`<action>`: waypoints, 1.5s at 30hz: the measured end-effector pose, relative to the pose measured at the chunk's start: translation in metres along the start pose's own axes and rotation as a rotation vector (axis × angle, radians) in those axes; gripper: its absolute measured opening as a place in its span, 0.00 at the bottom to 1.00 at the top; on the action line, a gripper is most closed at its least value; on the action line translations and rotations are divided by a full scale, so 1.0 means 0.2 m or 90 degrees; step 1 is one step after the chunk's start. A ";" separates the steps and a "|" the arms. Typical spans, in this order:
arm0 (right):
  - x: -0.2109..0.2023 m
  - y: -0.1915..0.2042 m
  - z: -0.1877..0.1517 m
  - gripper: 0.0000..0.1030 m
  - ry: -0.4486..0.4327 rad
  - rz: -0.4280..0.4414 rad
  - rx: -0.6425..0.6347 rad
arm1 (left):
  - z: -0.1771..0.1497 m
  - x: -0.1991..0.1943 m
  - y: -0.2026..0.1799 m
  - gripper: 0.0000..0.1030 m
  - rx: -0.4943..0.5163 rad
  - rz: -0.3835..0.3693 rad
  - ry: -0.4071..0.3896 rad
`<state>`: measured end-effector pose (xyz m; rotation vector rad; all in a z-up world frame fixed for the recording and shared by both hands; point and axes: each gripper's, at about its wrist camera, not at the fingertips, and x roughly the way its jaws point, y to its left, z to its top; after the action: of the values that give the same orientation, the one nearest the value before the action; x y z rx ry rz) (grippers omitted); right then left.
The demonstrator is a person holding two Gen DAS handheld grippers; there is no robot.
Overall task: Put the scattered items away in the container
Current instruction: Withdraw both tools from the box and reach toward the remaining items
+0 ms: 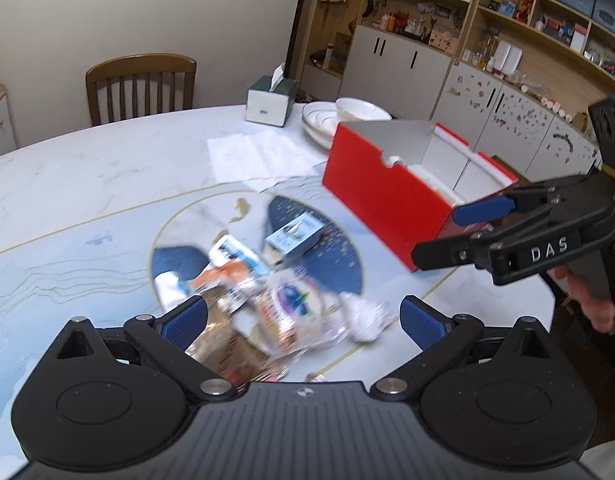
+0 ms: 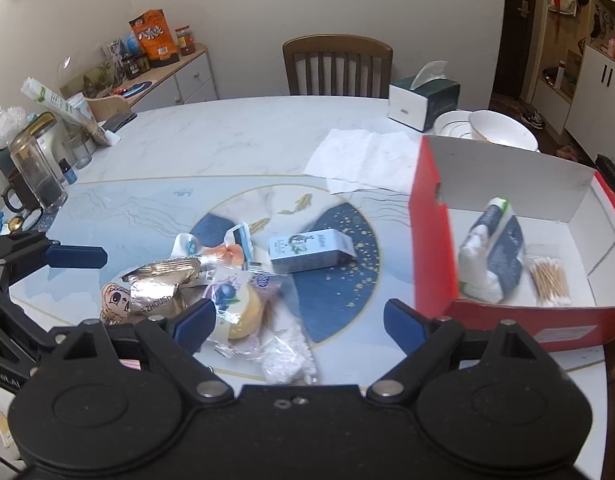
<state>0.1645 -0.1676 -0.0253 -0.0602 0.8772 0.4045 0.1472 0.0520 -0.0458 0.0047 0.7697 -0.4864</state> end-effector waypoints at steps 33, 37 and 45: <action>0.39 0.08 -0.24 0.72 0.079 -0.012 -0.040 | -0.13 0.38 0.24 1.00 0.032 0.085 0.085; 0.41 0.09 -0.24 0.65 0.085 -0.005 -0.050 | -0.14 0.39 0.24 1.00 0.041 0.086 0.078; 0.41 0.07 -0.23 0.53 0.087 0.001 -0.047 | -0.13 0.37 0.25 0.97 0.032 0.075 0.072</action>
<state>0.1718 -0.1381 -0.1165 -0.1561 0.9969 0.4381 0.1956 0.0699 -0.1233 0.1254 0.8628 -0.3956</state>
